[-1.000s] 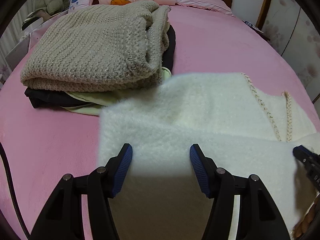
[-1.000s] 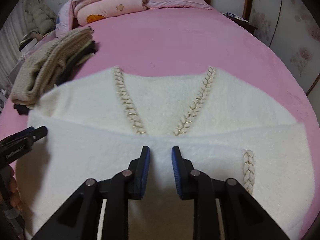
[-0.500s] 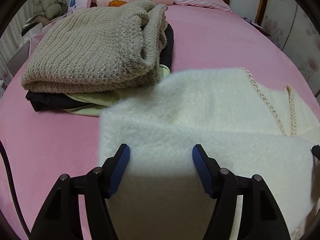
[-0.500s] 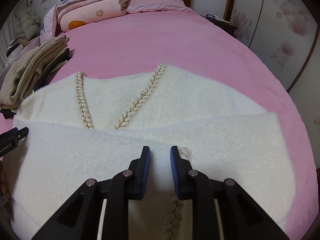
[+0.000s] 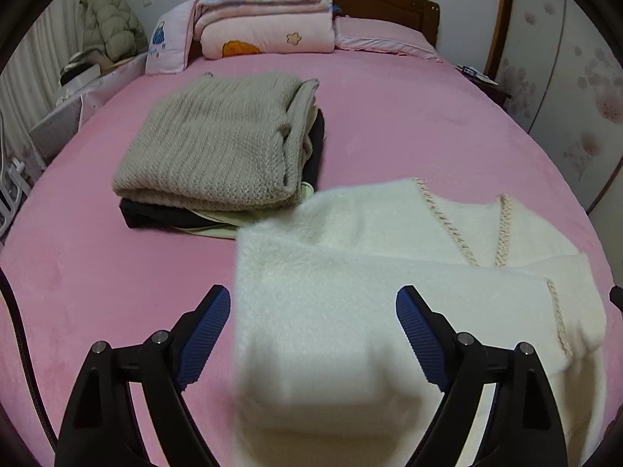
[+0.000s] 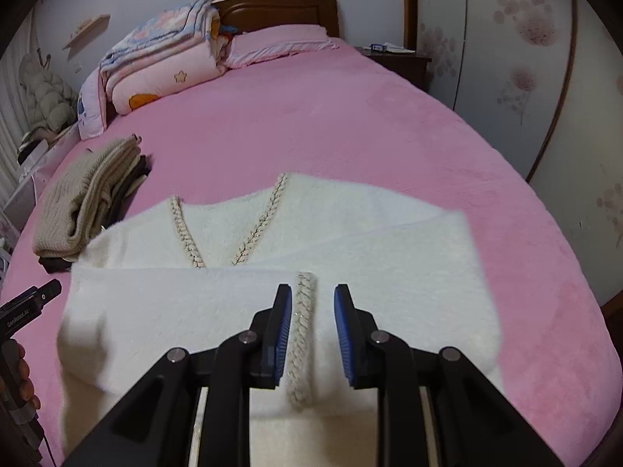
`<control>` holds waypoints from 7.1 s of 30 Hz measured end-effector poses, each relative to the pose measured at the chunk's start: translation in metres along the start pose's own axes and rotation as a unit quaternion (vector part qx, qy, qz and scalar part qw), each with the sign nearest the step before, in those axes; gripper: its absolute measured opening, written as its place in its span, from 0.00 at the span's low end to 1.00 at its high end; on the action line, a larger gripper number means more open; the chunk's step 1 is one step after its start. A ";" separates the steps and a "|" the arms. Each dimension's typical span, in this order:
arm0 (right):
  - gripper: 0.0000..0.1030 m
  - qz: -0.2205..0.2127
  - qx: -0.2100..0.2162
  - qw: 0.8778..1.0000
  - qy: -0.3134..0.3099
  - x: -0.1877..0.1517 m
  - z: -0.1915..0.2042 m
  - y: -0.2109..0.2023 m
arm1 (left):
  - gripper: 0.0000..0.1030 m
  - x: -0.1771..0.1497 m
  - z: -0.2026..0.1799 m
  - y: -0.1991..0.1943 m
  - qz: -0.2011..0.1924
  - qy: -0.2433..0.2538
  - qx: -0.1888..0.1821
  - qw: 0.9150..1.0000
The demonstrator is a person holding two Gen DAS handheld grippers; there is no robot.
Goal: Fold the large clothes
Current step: 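Move both open grippers back toward the cardigan hem, then grasp the braided hem with both grippers, then lift the hem with both grippers and fold it toward the collar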
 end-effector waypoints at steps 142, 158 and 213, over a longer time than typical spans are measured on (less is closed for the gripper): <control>0.10 -0.056 0.265 0.960 -0.069 -0.182 -0.130 -0.201 | 0.10 -0.265 0.064 -0.179 0.097 -0.240 -0.267 0.928; 0.10 -0.106 0.179 0.976 0.060 0.038 -0.125 -0.086 | 0.10 -0.027 0.073 -0.068 0.003 -0.294 -0.212 0.932; 0.00 -0.039 -0.002 0.999 0.018 0.096 -0.112 0.121 | 0.07 0.044 0.038 0.084 0.050 -0.121 -0.094 0.987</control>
Point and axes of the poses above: each gripper's, at about its wrist camera, not at the fingertips, and y roughly the way its jaws point, z to its left, x to its top, the point moved 6 cm from there along y, roughly the way its jaws point, and after that the axes turned 4 degrees about -x, right-handed, at the moved point
